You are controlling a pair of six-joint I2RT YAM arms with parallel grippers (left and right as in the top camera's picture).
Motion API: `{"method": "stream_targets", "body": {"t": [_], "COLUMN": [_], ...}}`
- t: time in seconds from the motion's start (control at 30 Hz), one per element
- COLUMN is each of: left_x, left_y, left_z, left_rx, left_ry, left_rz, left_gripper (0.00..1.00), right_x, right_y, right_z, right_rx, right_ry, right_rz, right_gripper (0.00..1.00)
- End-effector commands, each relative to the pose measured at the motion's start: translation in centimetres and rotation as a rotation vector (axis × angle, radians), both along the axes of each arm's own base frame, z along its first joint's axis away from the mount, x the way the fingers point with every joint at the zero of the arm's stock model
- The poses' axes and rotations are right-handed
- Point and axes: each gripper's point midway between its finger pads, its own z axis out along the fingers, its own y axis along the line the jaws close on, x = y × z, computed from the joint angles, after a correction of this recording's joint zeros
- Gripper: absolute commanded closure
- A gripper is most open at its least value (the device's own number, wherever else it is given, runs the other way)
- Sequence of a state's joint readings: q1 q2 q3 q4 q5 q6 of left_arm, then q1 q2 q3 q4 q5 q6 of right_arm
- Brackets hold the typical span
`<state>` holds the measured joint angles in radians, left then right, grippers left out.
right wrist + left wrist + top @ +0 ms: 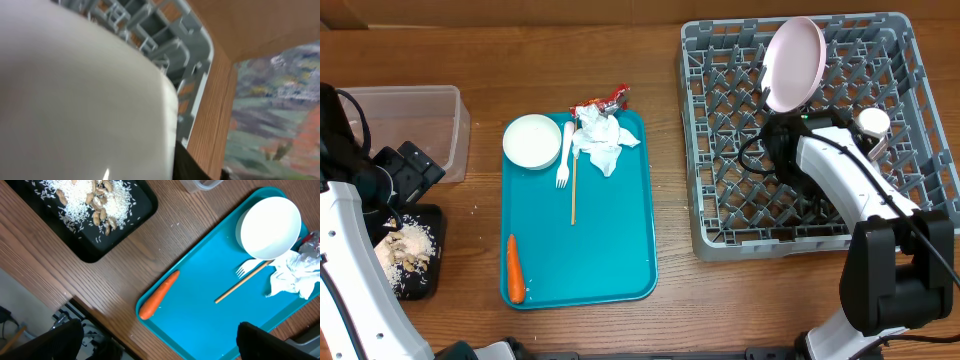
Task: Sort waste into correct bins and load items into the dishwasher rack
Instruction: 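Lower the bowl into the rack and release it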
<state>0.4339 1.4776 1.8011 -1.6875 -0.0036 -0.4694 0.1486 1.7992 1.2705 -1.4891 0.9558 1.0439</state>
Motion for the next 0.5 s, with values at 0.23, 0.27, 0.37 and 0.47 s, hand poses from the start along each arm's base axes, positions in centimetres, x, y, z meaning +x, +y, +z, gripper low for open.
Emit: {"method": "stream_targets", "body": {"t": [0.23,0.27,0.37,0.47], "left_x": [0.0,0.0,0.0,0.0], "left_y": [0.0,0.0,0.0,0.0], "left_z": [-0.2,-0.2,-0.2,-0.2], "left_rx": [-0.01,-0.01,-0.01,-0.01], "left_ry": [0.008,0.008,0.008,0.008], "left_rz": [0.013,0.013,0.013,0.013], "left_gripper": [0.0,0.0,0.0,0.0], "right_x": [2.8,3.2,4.3,4.9], "right_y": [6.1,7.3,11.0,12.9], "right_z": [5.1,5.5,7.7,10.7], "right_rx": [0.464,0.544,0.78,0.885], "right_ry": [-0.065,-0.058,-0.081,-0.144], "right_rz": [-0.009,0.032,0.174,0.295], "right_gripper": [0.72,0.72,0.69,0.24]}}
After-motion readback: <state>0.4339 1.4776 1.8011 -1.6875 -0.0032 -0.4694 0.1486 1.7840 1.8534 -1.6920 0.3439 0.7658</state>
